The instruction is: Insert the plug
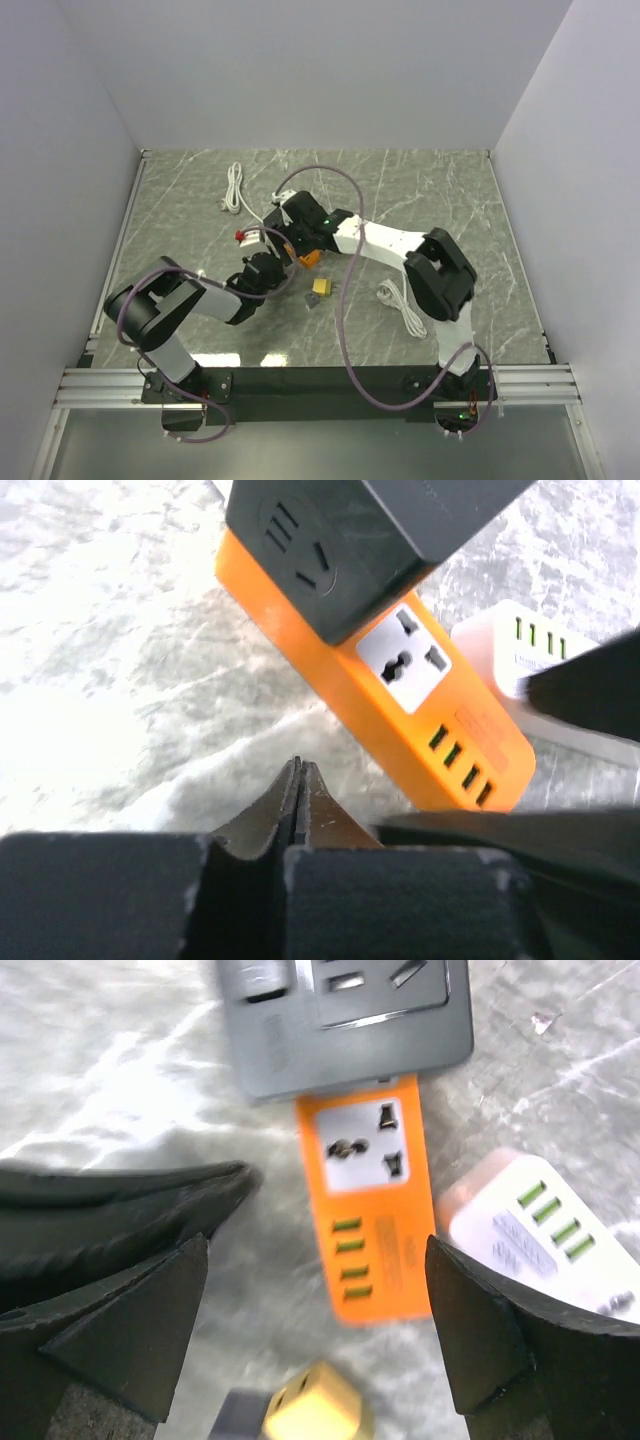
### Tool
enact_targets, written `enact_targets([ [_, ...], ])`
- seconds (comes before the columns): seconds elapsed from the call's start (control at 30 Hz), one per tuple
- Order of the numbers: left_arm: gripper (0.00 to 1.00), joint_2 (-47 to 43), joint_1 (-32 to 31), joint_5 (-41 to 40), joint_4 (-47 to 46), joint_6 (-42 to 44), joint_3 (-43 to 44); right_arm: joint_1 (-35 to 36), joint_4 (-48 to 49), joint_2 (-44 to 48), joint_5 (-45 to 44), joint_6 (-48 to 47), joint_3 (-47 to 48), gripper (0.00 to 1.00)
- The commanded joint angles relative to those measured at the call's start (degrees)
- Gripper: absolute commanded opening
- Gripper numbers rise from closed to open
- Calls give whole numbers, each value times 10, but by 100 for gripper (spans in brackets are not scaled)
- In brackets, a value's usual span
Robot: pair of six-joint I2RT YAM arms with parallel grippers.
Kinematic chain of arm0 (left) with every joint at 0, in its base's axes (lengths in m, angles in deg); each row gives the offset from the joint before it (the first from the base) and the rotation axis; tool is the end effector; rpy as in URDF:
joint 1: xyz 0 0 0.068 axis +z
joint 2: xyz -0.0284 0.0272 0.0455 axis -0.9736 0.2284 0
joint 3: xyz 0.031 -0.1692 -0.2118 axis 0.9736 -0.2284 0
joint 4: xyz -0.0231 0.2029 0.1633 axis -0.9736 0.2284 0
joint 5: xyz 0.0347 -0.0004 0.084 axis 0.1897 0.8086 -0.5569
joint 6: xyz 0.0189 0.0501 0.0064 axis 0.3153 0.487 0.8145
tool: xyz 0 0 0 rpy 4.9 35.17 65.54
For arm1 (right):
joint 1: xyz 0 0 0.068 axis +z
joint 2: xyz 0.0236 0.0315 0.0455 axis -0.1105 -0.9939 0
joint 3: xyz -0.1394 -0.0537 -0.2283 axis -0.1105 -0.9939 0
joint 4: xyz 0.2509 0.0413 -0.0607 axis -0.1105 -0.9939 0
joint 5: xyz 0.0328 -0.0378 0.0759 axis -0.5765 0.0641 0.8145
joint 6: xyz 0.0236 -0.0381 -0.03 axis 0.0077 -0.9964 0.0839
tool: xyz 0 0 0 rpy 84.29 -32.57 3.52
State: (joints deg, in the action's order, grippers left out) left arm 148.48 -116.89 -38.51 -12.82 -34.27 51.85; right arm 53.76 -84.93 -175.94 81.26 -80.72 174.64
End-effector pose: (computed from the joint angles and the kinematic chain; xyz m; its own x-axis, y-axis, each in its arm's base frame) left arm 0.2225 -0.1661 0.1176 -0.4383 -0.4332 -0.7875 -0.0548 0.8875 -0.4576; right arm 0.3039 0.3302 0.1995 -0.6073 -0.4857 -0.6287 -0.6658 0.7429 0.0692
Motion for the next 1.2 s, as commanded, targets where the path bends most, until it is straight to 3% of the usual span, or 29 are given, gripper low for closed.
enact_targets([
  [0.0,0,-43,-2,7,10,20,-20,10,73,102,-12,12,-26,95],
  [0.23,1,-131,-2,16,33,32,-66,9,89,203,-67,4,-91,96],
  [0.47,1,-321,-2,-19,114,37,-121,13,142,346,-67,46,-263,95],
  [0.57,9,-426,-1,-65,201,11,-133,26,181,392,-66,69,-335,91],
  [0.7,39,-536,0,-77,285,-2,-143,50,217,433,-82,87,-404,81],
  [0.77,46,-576,-1,-67,290,5,-146,63,237,446,-84,101,-437,72],
  [0.9,50,-599,-1,-14,256,37,-162,89,277,441,-83,127,-478,66],
  [1.17,51,-539,-10,40,163,77,-172,130,311,378,-109,159,-506,64],
])
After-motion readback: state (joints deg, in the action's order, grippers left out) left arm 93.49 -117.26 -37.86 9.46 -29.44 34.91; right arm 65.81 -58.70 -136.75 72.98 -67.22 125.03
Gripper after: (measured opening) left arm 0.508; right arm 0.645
